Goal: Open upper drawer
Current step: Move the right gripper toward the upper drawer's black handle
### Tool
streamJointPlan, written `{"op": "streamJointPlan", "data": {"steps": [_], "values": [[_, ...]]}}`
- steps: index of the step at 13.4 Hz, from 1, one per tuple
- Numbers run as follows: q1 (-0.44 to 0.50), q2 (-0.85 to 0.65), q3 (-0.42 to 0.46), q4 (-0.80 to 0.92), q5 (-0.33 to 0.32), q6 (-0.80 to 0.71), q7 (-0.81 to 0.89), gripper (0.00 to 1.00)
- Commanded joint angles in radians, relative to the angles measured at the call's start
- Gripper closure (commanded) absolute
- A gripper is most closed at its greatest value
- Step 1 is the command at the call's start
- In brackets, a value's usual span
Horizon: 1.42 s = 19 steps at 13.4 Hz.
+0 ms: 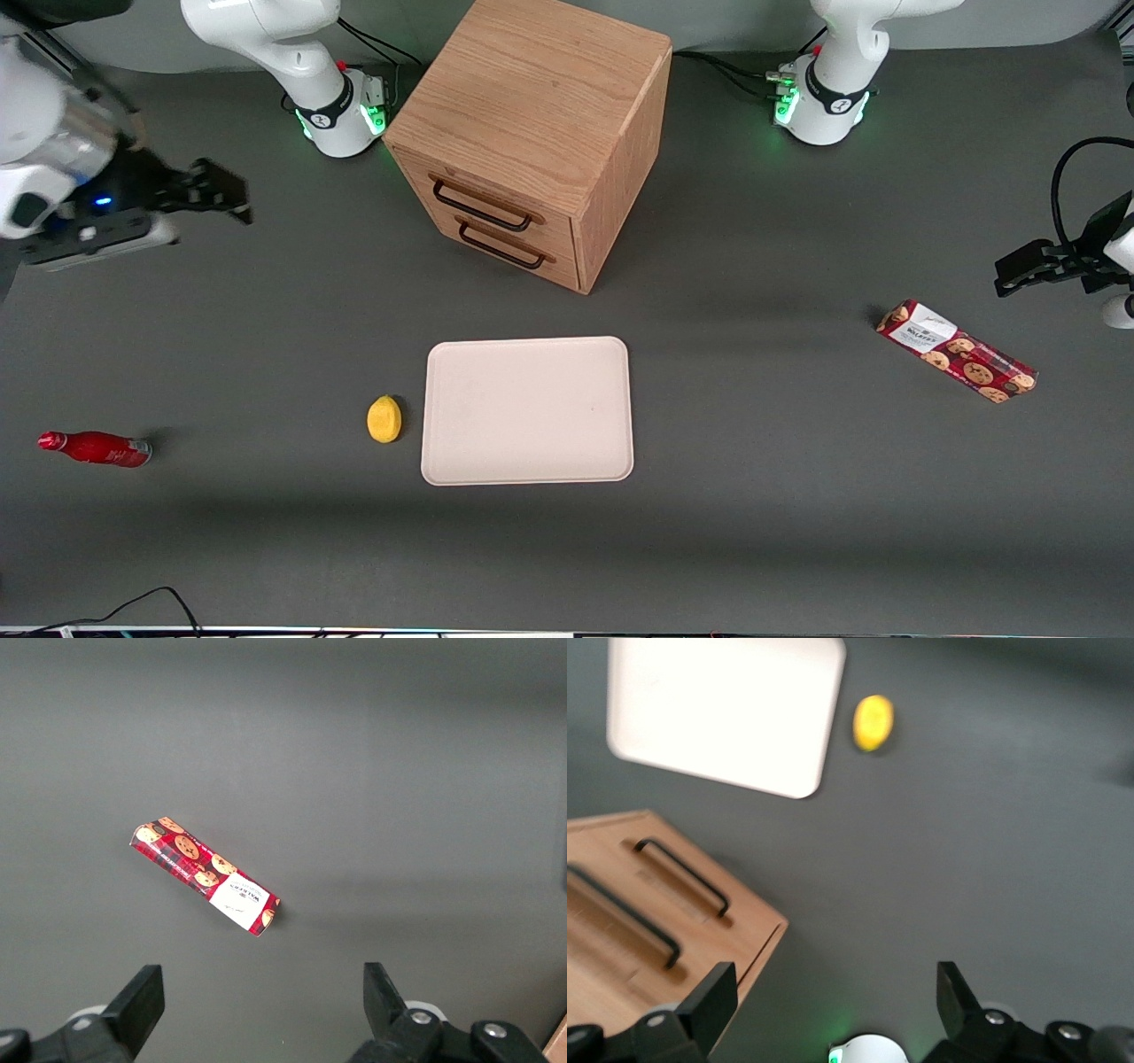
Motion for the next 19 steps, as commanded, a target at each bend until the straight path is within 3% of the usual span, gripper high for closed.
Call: {"op": "streamJointPlan", "data": {"steps": [1, 5, 7, 11, 16, 19], "values": [[0.122, 0.007, -0.021, 0.012, 0.015, -0.022, -0.026, 0.0], [0.28, 0.011, -0.026, 0.008, 0.019, -0.02, -0.018, 0.0], [0.353, 0.017, -0.092, 0.006, 0.033, -0.02, -0.024, 0.0], [0.366, 0.027, -0.1, 0.0, 0.105, -0.019, -0.029, 0.0], [0.351, 0.097, -0.147, -0.041, 0.313, -0.019, -0.16, 0.0], [0.349, 0.149, -0.147, -0.04, 0.317, -0.008, -0.191, 0.0]]}}
